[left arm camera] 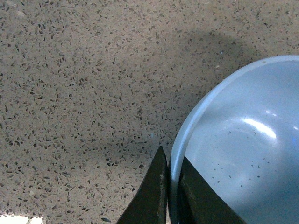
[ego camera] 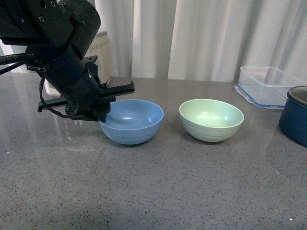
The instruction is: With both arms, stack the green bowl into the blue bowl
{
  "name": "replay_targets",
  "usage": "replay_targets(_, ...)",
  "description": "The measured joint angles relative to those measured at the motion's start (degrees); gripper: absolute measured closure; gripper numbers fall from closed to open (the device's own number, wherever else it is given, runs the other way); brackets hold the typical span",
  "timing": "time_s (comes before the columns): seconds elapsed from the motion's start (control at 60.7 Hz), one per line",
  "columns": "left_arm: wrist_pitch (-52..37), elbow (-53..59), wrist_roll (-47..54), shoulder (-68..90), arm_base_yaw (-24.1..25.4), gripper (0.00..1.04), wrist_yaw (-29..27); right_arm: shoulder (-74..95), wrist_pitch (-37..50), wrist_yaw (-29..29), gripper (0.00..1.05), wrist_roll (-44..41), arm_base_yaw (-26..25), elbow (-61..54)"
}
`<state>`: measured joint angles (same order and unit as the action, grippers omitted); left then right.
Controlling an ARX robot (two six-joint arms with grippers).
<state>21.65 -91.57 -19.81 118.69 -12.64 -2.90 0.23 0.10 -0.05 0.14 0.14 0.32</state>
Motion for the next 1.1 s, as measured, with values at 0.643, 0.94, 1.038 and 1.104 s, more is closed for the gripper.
replay_targets(0.643, -68.0, 49.1, 18.6, -30.1, 4.4, 1.01, -5.4, 0.0, 0.0, 0.0, 0.1, 0.0, 0.0, 0.0)
replay_targets(0.94, -73.8, 68.7, 19.3, -43.5, 7.4, 1.01, -2.1, 0.0, 0.0, 0.0, 0.1, 0.0, 0.0, 0.0)
replay_targets(1.038, -73.9, 73.0, 19.4, -46.8, 8.2, 1.01, -1.4, 0.0, 0.0, 0.0, 0.1, 0.0, 0.0, 0.0)
replay_targets(1.104, -73.9, 75.1, 19.4, -49.1, 8.6, 1.01, -1.0, 0.0, 0.0, 0.0, 0.1, 0.0, 0.0, 0.0)
